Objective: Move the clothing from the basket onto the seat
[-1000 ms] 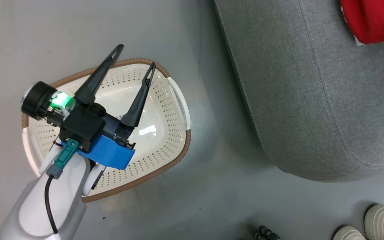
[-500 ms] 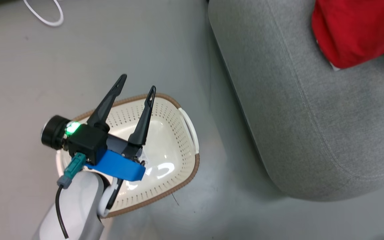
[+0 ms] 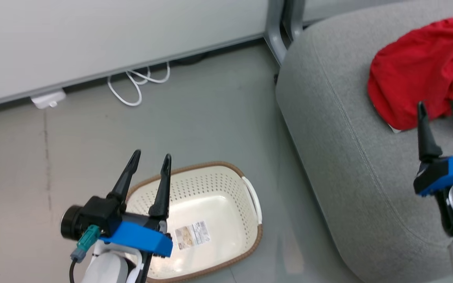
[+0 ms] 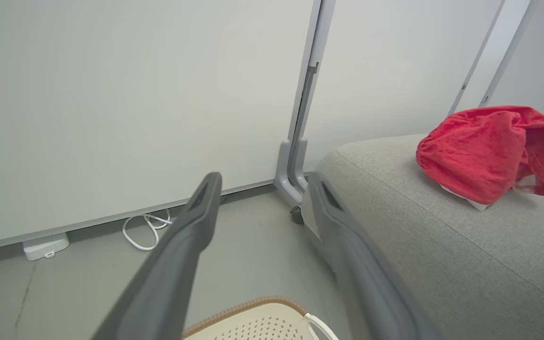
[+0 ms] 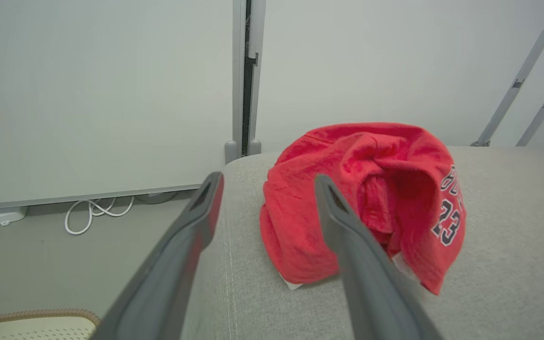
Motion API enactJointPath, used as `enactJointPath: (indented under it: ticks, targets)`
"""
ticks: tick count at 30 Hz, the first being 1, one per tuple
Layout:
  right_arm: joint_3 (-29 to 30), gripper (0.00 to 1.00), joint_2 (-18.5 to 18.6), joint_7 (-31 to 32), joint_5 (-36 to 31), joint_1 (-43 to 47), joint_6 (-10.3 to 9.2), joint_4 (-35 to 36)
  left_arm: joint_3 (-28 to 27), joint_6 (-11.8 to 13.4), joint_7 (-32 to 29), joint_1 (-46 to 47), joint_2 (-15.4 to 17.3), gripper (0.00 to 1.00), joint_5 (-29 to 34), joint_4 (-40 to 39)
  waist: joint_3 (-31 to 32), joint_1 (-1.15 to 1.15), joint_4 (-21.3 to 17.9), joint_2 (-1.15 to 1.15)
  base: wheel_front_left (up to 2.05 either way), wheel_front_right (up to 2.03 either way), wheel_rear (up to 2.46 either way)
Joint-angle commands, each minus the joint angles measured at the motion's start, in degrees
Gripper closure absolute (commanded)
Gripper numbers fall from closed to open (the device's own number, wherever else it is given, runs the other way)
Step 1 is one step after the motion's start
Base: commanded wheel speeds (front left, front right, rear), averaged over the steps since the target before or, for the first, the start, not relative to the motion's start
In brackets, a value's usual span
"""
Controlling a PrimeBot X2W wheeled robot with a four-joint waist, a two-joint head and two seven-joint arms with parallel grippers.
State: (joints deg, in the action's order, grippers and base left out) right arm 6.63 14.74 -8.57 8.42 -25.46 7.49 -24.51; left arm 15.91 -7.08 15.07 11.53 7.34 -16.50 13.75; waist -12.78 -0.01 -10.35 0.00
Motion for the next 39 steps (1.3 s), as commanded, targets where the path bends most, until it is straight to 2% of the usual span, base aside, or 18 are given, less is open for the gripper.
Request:
enactJointPath:
  ticks: [1,12,21,28,39]
  targets:
    - [0.2,0.0,-0.5,0.1,-0.3,2.0,0.01,0.9,-0.5,-0.2,0.1,-1.0,-0.2,0.0,0.0,0.2,3.3,0.01,2.9,0.0,0.0,0.0,0.0]
    - [1.0,0.0,-6.3,1.3,-3.6,15.7,0.01,12.5,-5.3,-0.5,0.1,-5.6,-1.9,0.0,0.2,2.2,8.4,0.01,9.6,0.0,0.0,0.0,0.0]
    - [-0.1,0.0,-10.1,2.0,-4.4,22.1,0.01,16.8,-6.8,-0.5,0.1,-7.0,-1.7,0.0,-0.6,4.7,11.4,0.01,13.5,0.0,0.0,0.0,0.0]
    - [-1.7,0.0,-11.5,1.9,-3.7,24.9,0.01,17.4,-8.1,-0.4,0.1,-8.1,-1.6,0.0,-1.0,6.4,13.1,0.01,14.4,0.0,0.0,0.0,0.0]
    - [-2.7,0.0,-11.9,2.3,-2.5,26.1,0.01,16.8,-8.6,-0.4,0.1,-8.5,-1.7,0.0,-1.6,8.3,14.1,0.01,13.7,0.0,0.0,0.0,0.0]
